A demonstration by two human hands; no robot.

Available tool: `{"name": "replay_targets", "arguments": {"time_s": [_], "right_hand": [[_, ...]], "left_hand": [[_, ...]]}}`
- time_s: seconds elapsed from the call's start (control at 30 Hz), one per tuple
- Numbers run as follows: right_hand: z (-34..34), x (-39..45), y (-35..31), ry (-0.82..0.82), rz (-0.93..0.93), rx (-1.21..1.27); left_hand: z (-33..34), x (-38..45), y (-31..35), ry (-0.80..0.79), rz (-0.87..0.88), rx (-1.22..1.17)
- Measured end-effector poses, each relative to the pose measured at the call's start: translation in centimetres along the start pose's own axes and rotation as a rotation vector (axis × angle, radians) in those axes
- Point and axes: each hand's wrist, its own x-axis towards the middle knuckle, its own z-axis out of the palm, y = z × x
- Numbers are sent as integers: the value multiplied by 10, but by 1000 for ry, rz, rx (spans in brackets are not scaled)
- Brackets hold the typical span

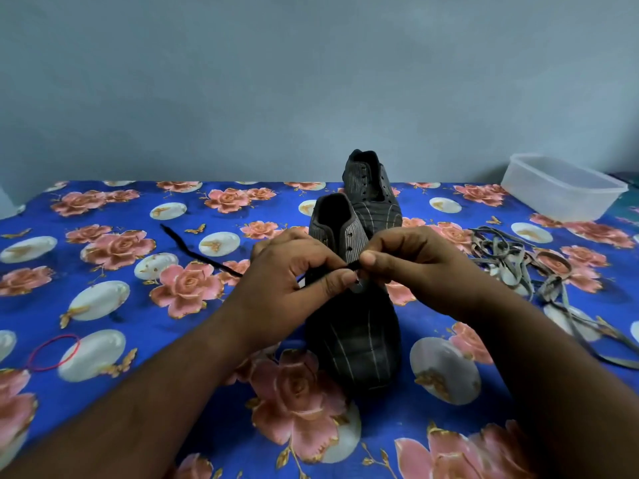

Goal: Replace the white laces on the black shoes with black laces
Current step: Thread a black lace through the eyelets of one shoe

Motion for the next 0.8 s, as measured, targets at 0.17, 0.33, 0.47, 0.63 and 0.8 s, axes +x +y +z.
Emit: {"name": "replay_targets", "arguments": {"time_s": [0.17,0.33,0.47,0.63,0.8], "right_hand": [[-8,0,13,126,46,-51],[-4,0,14,133,20,-74],[1,-1,7,98,-4,-41],[-5,0,9,191,6,-94],[-13,2,11,319,17,-124]], "left_hand": [[-10,0,-2,43,-89,-45],[-21,8,10,-125,-136,114],[-19,22,27,-207,-119,136],[-10,34,30,-156,-243,-12],[-2,28,17,4,-353,-267]]}}
